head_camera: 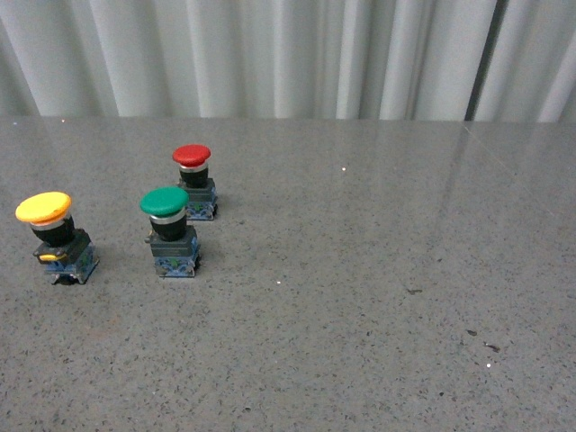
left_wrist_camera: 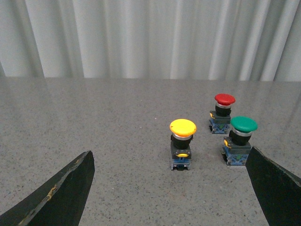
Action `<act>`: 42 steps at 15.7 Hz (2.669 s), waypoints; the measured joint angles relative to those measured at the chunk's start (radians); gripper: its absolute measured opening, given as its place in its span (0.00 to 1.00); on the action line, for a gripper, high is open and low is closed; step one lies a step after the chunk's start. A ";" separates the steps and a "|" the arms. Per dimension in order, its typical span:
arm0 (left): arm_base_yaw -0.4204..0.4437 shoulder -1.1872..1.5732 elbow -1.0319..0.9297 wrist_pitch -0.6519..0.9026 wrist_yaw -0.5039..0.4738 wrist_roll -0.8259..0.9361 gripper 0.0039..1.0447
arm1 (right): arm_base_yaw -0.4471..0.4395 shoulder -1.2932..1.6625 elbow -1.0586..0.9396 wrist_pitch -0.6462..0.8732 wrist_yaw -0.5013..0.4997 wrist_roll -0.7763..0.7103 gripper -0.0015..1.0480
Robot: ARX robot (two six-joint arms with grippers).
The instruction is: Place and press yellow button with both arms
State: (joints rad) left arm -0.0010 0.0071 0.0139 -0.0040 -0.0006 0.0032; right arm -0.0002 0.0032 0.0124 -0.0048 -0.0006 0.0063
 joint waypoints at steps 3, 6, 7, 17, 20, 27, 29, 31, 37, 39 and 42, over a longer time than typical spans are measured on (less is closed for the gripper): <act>0.000 0.000 0.000 0.000 0.000 0.000 0.94 | 0.000 0.000 0.000 0.000 0.000 0.000 0.94; 0.000 0.000 0.000 0.000 0.000 0.000 0.94 | 0.000 0.000 0.000 0.000 0.000 0.000 0.94; 0.000 0.000 0.000 0.000 0.000 0.000 0.94 | 0.000 0.000 0.000 0.000 0.000 0.000 0.94; 0.000 0.000 0.000 0.000 0.000 0.000 0.94 | 0.000 0.000 0.000 0.000 0.000 0.000 0.94; -0.040 0.035 0.025 -0.084 -0.108 0.010 0.94 | 0.000 0.000 0.000 0.000 0.000 0.000 0.94; 0.015 0.982 0.481 0.457 -0.050 0.127 0.94 | 0.000 0.000 0.000 0.000 0.000 0.000 0.94; -0.031 1.234 0.616 0.385 -0.011 0.126 0.94 | 0.000 0.000 0.000 0.001 0.000 0.000 0.94; -0.078 1.413 0.718 0.344 0.001 0.116 0.94 | 0.000 0.000 0.000 0.000 0.000 0.000 0.94; -0.140 1.546 0.722 0.319 -0.079 0.069 0.94 | 0.000 0.000 0.000 0.000 0.000 0.000 0.94; -0.140 1.546 0.694 0.326 -0.094 0.064 0.94 | 0.000 0.000 0.000 0.000 0.000 0.000 0.94; -0.133 1.546 0.666 0.332 -0.101 0.057 0.94 | 0.000 0.000 0.000 0.000 0.000 0.000 0.94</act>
State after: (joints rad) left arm -0.1337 1.5528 0.6800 0.3275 -0.1017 0.0601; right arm -0.0002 0.0036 0.0124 -0.0044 -0.0006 0.0059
